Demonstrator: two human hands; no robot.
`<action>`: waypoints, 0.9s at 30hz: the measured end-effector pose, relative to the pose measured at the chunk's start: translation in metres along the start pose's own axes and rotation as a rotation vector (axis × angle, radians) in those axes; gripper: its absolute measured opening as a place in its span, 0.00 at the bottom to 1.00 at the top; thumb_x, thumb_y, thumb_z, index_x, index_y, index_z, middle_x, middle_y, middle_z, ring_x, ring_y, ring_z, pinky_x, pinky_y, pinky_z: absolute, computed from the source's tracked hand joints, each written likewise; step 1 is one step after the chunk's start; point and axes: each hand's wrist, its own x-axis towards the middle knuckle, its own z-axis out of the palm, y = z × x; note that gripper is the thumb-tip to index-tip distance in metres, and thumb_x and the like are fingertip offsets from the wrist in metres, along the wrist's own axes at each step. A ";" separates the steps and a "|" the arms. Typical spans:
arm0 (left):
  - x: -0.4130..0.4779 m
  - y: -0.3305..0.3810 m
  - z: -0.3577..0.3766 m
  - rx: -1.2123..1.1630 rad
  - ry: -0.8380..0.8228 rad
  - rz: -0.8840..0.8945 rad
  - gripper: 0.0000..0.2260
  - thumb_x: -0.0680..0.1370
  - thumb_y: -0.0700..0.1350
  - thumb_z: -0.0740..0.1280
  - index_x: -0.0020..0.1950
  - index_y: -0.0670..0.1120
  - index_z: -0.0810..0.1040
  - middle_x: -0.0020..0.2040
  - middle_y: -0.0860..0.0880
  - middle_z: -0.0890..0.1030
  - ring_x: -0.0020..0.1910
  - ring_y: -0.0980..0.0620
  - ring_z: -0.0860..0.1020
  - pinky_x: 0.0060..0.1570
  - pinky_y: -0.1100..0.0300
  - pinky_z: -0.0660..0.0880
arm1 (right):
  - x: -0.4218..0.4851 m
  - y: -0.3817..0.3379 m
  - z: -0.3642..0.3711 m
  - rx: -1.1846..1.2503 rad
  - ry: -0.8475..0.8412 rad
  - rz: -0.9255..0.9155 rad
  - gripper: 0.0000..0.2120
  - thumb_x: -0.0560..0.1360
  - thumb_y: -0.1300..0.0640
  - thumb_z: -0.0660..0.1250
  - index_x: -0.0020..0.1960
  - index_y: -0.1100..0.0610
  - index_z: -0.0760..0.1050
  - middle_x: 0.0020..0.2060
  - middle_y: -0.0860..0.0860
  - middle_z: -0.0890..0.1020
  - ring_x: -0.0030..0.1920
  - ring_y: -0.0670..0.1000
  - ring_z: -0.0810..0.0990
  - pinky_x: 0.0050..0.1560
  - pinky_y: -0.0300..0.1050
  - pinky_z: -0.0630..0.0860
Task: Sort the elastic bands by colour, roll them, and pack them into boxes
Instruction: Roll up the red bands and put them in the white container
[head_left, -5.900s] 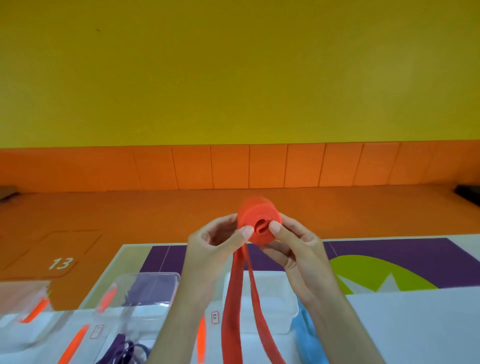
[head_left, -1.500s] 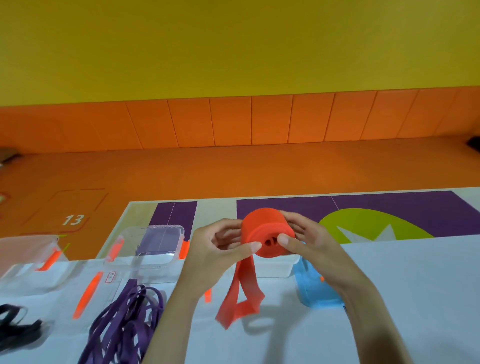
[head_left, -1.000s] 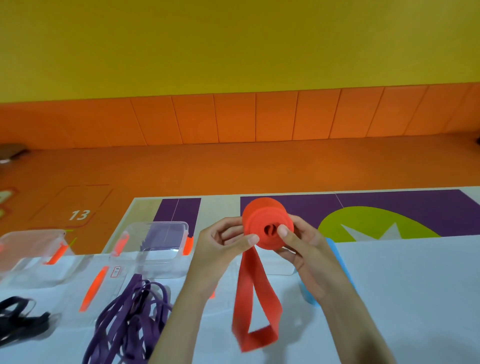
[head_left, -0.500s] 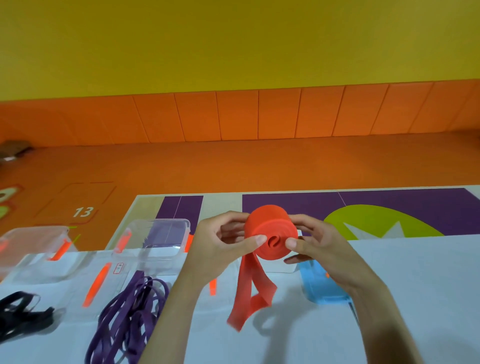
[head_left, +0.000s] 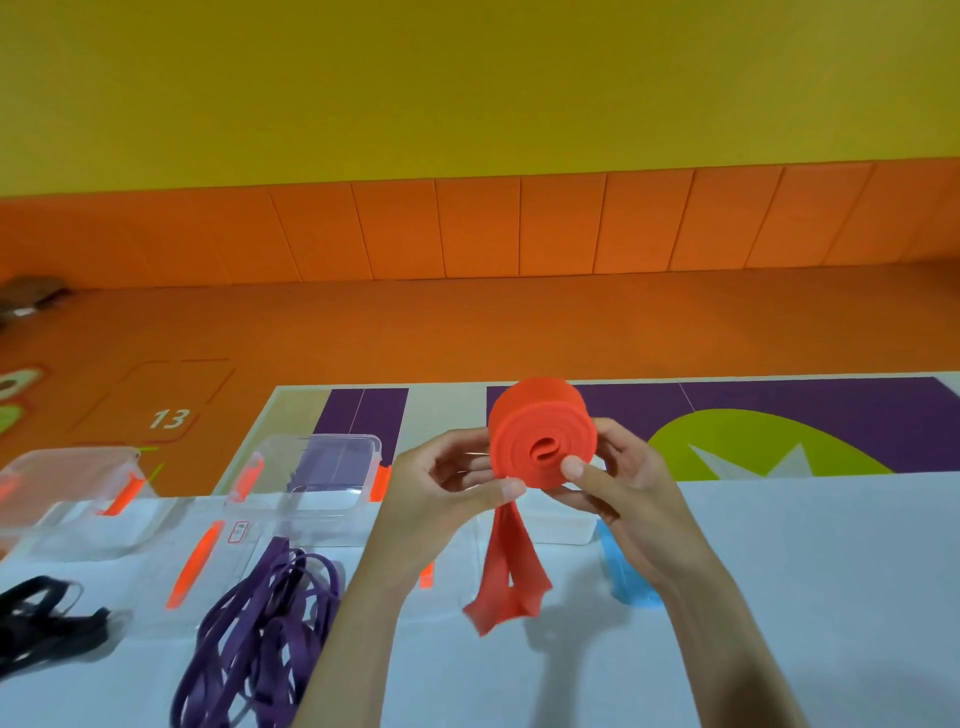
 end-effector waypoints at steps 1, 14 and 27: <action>0.000 -0.001 0.000 0.010 0.016 0.001 0.20 0.66 0.40 0.85 0.56 0.49 0.87 0.49 0.51 0.89 0.46 0.57 0.86 0.48 0.68 0.80 | 0.000 0.001 0.000 -0.006 -0.011 0.006 0.18 0.72 0.55 0.82 0.59 0.56 0.83 0.57 0.59 0.86 0.58 0.59 0.87 0.55 0.52 0.85; -0.006 -0.003 -0.002 0.116 0.002 0.046 0.20 0.69 0.42 0.84 0.57 0.59 0.88 0.54 0.53 0.89 0.54 0.53 0.88 0.54 0.65 0.81 | -0.002 -0.010 -0.018 -0.418 -0.101 0.042 0.25 0.70 0.44 0.81 0.65 0.42 0.80 0.60 0.47 0.86 0.62 0.49 0.85 0.63 0.45 0.80; -0.001 -0.001 0.005 -0.088 0.004 -0.008 0.20 0.65 0.49 0.83 0.56 0.56 0.89 0.53 0.47 0.89 0.53 0.51 0.88 0.51 0.64 0.82 | 0.000 -0.006 -0.020 -0.128 0.055 0.043 0.27 0.60 0.47 0.88 0.53 0.56 0.85 0.49 0.61 0.88 0.49 0.58 0.88 0.49 0.45 0.84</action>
